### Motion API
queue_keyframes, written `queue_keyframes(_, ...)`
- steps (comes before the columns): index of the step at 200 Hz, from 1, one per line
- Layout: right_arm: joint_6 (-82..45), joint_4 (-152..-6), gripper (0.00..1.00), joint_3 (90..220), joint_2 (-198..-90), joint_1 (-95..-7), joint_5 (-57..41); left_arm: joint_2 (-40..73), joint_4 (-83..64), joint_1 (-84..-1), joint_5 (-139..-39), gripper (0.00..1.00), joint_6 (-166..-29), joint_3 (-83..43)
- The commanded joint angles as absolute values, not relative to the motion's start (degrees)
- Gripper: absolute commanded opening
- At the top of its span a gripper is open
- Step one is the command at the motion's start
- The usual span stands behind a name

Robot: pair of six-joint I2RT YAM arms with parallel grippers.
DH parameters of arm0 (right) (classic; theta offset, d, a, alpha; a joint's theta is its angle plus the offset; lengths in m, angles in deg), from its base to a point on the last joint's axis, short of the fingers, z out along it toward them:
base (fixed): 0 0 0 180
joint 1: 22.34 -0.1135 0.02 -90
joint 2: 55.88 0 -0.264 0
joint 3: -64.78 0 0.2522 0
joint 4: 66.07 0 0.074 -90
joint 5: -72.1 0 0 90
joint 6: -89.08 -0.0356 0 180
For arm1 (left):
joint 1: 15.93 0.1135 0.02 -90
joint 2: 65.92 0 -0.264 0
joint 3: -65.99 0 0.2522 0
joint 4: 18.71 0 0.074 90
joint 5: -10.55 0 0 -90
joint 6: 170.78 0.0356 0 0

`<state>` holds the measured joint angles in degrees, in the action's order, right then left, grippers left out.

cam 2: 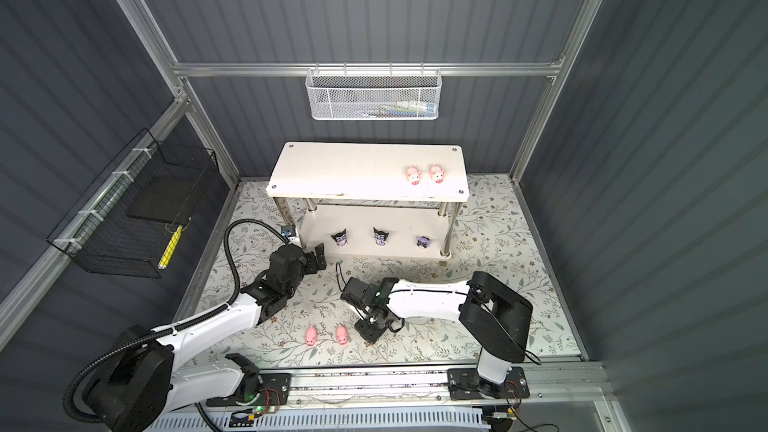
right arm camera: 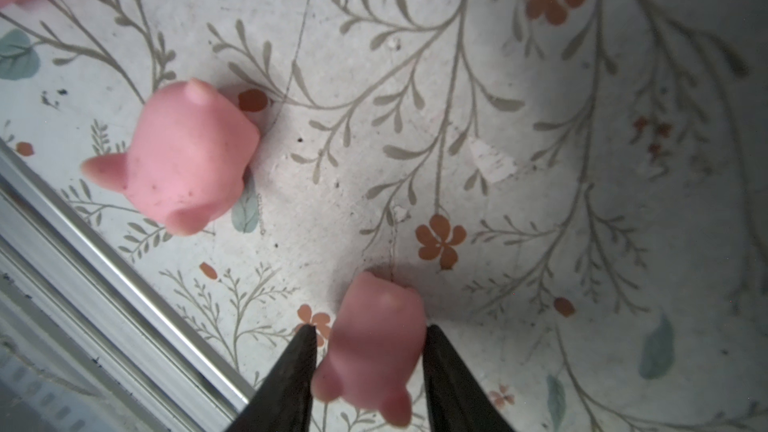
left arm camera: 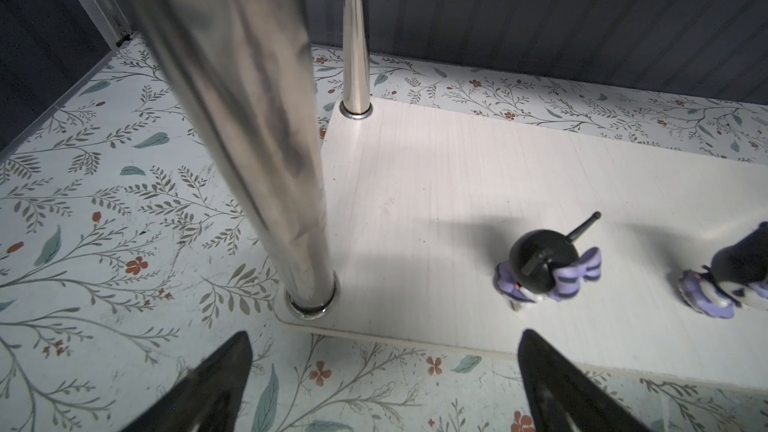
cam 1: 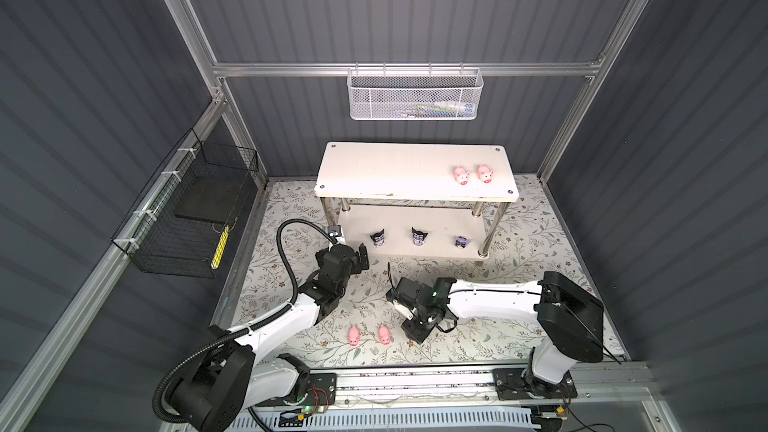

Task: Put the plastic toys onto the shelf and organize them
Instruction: 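Lower the right gripper onto another pink pig and close it, then lift the pink pig with the right gripper and carry it over the top shelf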

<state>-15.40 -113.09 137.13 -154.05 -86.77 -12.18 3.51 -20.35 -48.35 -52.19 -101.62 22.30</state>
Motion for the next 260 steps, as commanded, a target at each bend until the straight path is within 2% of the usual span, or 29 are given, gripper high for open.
queue_keyframes(1, -14.5, -115.6, 0.42, 138.7, -155.0, -86.6, -11.6, 2.7, -20.2, -47.9, -51.0, 0.99, -102.0, 22.7)
queue_keyframes(51, -14.9, -116.4, 0.33, 138.7, -154.3, -86.6, -11.8, 2.1, -20.1, -47.9, -50.8, 0.99, -102.1, 23.3)
queue_keyframes(92, -14.9, -119.6, 0.32, 140.6, -149.8, -86.2, -12.5, 2.1, -20.2, -47.9, -50.9, 0.99, -101.9, 23.1)
queue_keyframes(132, -14.6, -127.9, 0.32, 147.5, -142.9, -83.6, -15.2, 2.1, -20.3, -47.9, -50.9, 0.99, -101.7, 23.0)
queue_keyframes(188, -12.5, -144.5, 0.33, 172.5, -137.5, -80.5, -21.9, 2.3, -20.7, -47.8, -50.8, 0.99, -101.8, 23.4)
queue_keyframes(239, -10.7, -154.6, 0.32, 203.0, -146.2, -76.7, -28.1, 2.3, -21.3, -47.8, -51.5, 0.99, -101.9, 23.7)
queue_keyframes(260, -10.8, -154.8, 0.32, 213.0, -150.6, -74.0, -27.6, 2.2, -21.2, -47.7, -51.9, 0.99, -102.2, 23.8)
